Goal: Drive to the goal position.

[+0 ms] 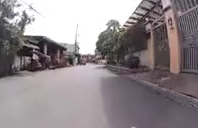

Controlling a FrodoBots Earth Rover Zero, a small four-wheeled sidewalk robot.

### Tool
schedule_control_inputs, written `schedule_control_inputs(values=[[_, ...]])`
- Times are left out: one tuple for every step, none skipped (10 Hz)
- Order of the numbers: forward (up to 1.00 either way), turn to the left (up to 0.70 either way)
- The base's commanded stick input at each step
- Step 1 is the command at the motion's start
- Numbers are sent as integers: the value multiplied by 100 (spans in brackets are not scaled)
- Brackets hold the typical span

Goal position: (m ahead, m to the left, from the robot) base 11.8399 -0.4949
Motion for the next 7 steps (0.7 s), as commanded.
schedule_control_inputs(values=[[100,0],[100,0],[100,0],[100,0],[100,0],[100,0],[100,0]])
